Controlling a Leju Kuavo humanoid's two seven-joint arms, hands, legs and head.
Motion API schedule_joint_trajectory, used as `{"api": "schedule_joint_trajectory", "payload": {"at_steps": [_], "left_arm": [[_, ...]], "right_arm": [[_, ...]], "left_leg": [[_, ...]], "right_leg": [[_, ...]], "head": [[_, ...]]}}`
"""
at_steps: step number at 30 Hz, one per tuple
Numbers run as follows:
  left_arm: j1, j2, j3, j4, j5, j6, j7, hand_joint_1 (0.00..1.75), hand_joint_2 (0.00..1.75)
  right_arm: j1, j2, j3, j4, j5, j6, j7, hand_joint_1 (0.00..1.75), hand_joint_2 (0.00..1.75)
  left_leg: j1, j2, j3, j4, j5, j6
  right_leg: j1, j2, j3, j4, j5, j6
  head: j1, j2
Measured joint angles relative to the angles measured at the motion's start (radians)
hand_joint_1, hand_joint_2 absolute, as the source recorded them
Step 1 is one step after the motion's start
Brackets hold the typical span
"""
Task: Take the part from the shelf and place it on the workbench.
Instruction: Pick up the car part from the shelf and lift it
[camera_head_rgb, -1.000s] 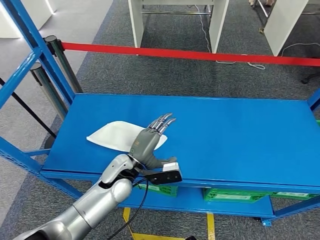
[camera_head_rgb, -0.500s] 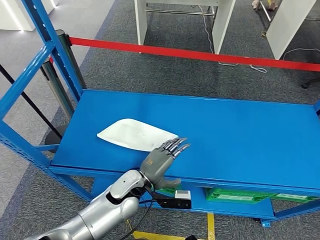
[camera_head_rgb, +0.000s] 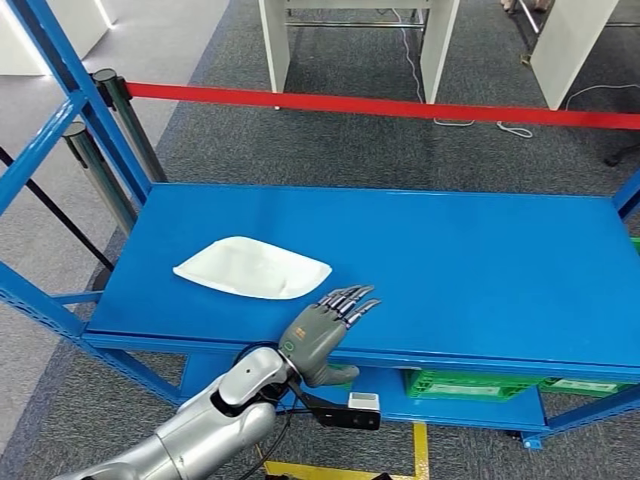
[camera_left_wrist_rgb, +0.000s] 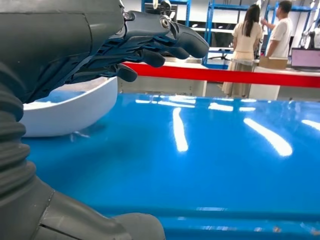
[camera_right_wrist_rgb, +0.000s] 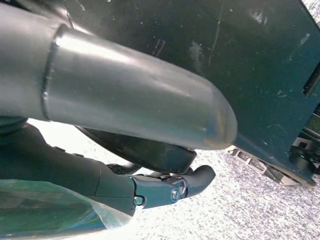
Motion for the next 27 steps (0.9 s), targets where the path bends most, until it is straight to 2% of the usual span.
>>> {"api": "schedule_joint_trajectory", "payload": {"at_steps": [1,2,3,4,5,8,9,10,11,13,14,15,16,18,19,20,23,24,25,27], "left_arm": [[0.001,0.003,-0.003,0.002,-0.007,0.003,0.004,0.0,1.75],[0.002,0.005,-0.005,0.004,-0.018,0.01,0.013,0.0,1.75],[0.002,0.006,-0.005,0.004,-0.036,0.02,0.026,0.0,1.75],[0.002,0.006,-0.006,0.004,-0.057,0.034,0.044,0.0,1.75],[0.002,0.008,-0.007,0.005,-0.083,0.05,0.065,0.0,1.75],[0.003,0.012,-0.011,0.009,-0.172,0.103,0.134,0.0,1.75],[0.003,0.013,-0.011,0.011,-0.2,0.121,0.154,0.0,1.75],[0.003,0.013,-0.011,0.013,-0.228,0.14,0.172,0.0,1.75],[0.005,0.012,-0.011,0.016,-0.251,0.158,0.186,0.0,1.75],[0.014,0.012,-0.011,0.022,-0.284,0.189,0.205,0.0,1.75],[0.021,0.012,-0.01,0.025,-0.299,0.205,0.213,0.0,1.75],[0.029,0.012,-0.008,0.028,-0.318,0.226,0.221,0.0,1.75],[0.037,0.01,-0.004,0.029,-0.338,0.249,0.229,0.0,1.75],[0.049,0.003,0.011,0.029,-0.383,0.296,0.246,0.0,1.75],[0.055,-0.002,0.022,0.027,-0.407,0.314,0.251,0.0,1.75],[0.063,-0.005,0.033,0.023,-0.43,0.327,0.254,0.0,1.75],[0.106,-0.019,0.081,-0.017,-0.478,0.342,0.232,0.0,1.75],[0.12,-0.026,0.101,-0.035,-0.485,0.345,0.219,0.0,1.75],[0.13,-0.033,0.121,-0.049,-0.49,0.346,0.207,0.0,1.75],[0.143,-0.042,0.156,-0.068,-0.498,0.349,0.197,0.0,1.75]], "right_arm": [[0.0,0.0,0.0,0.0,0.002,-0.005,-0.002,0.0,0.0],[0.0,0.0,0.0,0.0,0.005,-0.015,-0.004,0.0,0.0],[0.0,0.0,0.0,0.0,0.008,-0.027,-0.006,0.0,0.0],[0.0,0.0,0.0,0.0,0.011,-0.041,-0.007,0.0,0.0],[-0.001,0.0,0.0,0.0,0.014,-0.054,-0.005,0.0,0.0],[0.0,0.0,0.0,0.0,0.023,-0.078,0.001,0.0,0.0],[0.0,0.0,-0.001,0.0,0.025,-0.084,0.0,0.0,0.0],[0.0,0.0,-0.001,0.0,0.027,-0.088,-0.002,0.0,0.0],[0.0,0.0,-0.001,0.0,0.028,-0.091,-0.005,0.0,0.0],[0.002,0.0,-0.001,0.0,0.028,-0.096,-0.01,0.0,0.0],[0.004,0.0,-0.001,0.0,0.029,-0.098,-0.012,0.0,0.0],[0.005,0.0,-0.002,0.0,0.029,-0.099,-0.014,0.0,0.0],[0.006,0.0,-0.002,0.0,0.029,-0.1,-0.016,0.0,0.0],[0.005,0.0,-0.003,0.0,0.029,-0.1,-0.021,0.0,0.0],[0.004,0.0,-0.003,0.0,0.029,-0.1,-0.023,0.0,0.0],[0.004,0.0,-0.005,0.0,0.029,-0.1,-0.025,0.0,0.0],[0.01,0.001,-0.01,0.0,0.031,-0.1,-0.024,0.0,0.0],[0.012,0.001,-0.011,0.0,0.033,-0.1,-0.022,0.0,0.0],[0.013,0.001,-0.012,0.0,0.034,-0.1,-0.02,0.0,0.0],[0.011,0.001,-0.014,0.0,0.037,-0.1,-0.017,0.0,0.0]], "left_leg": [[0.0,0.0,-0.007,0.03,-0.009,-0.001],[-0.001,0.0,0.003,0.018,0.006,0.004],[-0.003,0.0,0.04,-0.054,0.039,0.012],[-0.005,0.0,0.064,-0.107,0.054,0.017],[-0.008,0.0,0.076,-0.136,0.057,0.021],[-0.007,0.0,0.077,-0.157,0.056,0.029],[-0.004,0.0,0.079,-0.162,0.06,0.033],[-0.001,0.0,0.081,-0.168,0.063,0.038],[0.0,0.001,0.082,-0.171,0.065,0.041],[0.0,0.002,0.08,-0.171,0.066,0.043],[0.0,0.002,0.079,-0.171,0.065,0.043],[0.0,0.002,0.079,-0.171,0.065,0.043],[0.0,0.001,0.08,-0.17,0.065,0.042],[-0.001,0.0,0.08,-0.165,0.062,0.037],[-0.003,0.0,0.077,-0.161,0.059,0.033],[-0.006,0.0,0.075,-0.157,0.058,0.029],[-0.008,0.0,0.07,-0.152,0.057,0.017],[-0.006,0.001,0.067,-0.142,0.048,0.012],[-0.005,0.001,0.057,-0.117,0.03,0.006],[-0.003,0.001,0.012,-0.006,-0.03,-0.003]], "right_leg": [[0.0,-0.001,0.001,-0.001,0.002,-0.007],[0.002,0.0,0.003,-0.001,0.001,-0.007],[0.004,0.0,0.004,-0.001,0.001,-0.006],[0.005,0.0,0.002,0.0,0.001,-0.003],[0.006,0.0,-0.001,0.0,0.002,0.0],[0.005,-0.001,-0.009,-0.002,0.003,0.016],[0.005,-0.002,-0.015,0.008,-0.007,0.021],[0.005,-0.002,-0.028,0.035,-0.025,0.027],[0.003,-0.002,-0.053,0.084,-0.053,0.031],[0.001,-0.002,-0.116,0.218,-0.11,0.039],[0.0,-0.002,-0.138,0.263,-0.122,0.042],[-0.001,-0.003,-0.143,0.272,-0.113,0.045],[-0.001,-0.003,-0.128,0.24,-0.087,0.046],[-0.003,-0.004,-0.064,0.108,-0.021,0.046],[-0.003,-0.004,-0.035,0.051,-0.004,0.042],[-0.003,-0.003,-0.017,0.016,0.003,0.039],[-0.002,0.0,-0.01,0.003,0.0,0.021],[-0.003,0.0,-0.009,0.002,0.001,0.014],[-0.005,-0.001,-0.007,0.0,0.002,0.008],[-0.006,-0.003,-0.005,-0.001,0.002,-0.001]], "head": [[-0.002,0.0],[-0.001,0.0],[-0.001,0.0],[-0.001,0.0],[-0.001,0.0],[-0.001,0.0],[0.0,0.0],[0.002,0.0],[0.003,0.0],[0.006,0.0],[0.006,0.0],[0.006,0.0],[0.006,0.0],[0.006,0.0],[0.006,0.0],[0.005,0.0],[0.003,0.0],[0.002,0.0],[0.001,0.0],[-0.002,0.0]]}}
